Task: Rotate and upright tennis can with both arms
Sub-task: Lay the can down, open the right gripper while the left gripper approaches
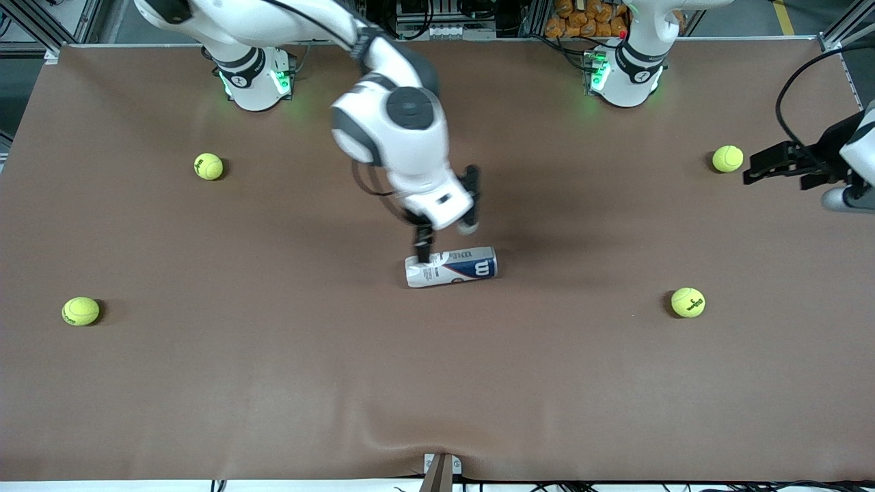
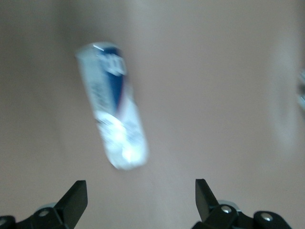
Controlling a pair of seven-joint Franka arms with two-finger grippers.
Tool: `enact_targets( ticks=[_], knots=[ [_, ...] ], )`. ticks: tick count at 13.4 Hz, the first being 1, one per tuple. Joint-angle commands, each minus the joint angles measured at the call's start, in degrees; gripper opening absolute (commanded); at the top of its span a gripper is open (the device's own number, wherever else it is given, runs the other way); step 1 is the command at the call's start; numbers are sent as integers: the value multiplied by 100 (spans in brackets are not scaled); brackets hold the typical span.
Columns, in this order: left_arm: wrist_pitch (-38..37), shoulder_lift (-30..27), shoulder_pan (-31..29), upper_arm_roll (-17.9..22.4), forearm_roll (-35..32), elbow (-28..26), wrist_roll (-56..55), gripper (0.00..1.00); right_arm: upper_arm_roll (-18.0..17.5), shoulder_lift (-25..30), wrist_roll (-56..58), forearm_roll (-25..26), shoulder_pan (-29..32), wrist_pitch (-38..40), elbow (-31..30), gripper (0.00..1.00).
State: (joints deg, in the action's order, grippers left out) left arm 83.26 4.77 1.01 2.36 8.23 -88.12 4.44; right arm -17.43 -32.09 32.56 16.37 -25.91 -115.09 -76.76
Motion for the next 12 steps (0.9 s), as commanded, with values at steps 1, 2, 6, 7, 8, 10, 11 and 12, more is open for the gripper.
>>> enact_targets(
  ticks=[1, 2, 6, 7, 8, 10, 11, 12],
  knots=[
    [-46, 182, -162, -33, 589, -91, -4, 100, -120, 273, -433, -108, 787, 117, -164, 100],
    [-46, 296, -163, -33, 862, -100, 4, 100, -112, 352, -521, -99, 999, 266, -164, 100],
    [-3, 516, -338, -33, 1855, -563, 40, 100, -120, 756, -979, -108, 1791, 1039, -173, 100],
    [58, 543, -364, -33, 2084, -748, 40, 100, 2, 966, -1023, -108, 1731, 1119, -225, 100],
    [172, 543, -356, -33, 2312, -941, 40, 100, 455, 1177, -1145, -108, 1469, 1286, -243, 100],
    [514, 508, -304, -60, 2464, -1337, 48, 100, 1213, 1458, -1733, -186, 975, 1768, -234, 100],
    [725, 482, -312, -173, 2603, -1556, 48, 100, 1259, 1660, -1813, -317, 1053, 1953, -243, 100],
    [858, 473, -321, -252, 2735, -1724, 83, 100, 1321, 1801, -1945, -510, 1245, 2173, -235, 100]
  ],
)
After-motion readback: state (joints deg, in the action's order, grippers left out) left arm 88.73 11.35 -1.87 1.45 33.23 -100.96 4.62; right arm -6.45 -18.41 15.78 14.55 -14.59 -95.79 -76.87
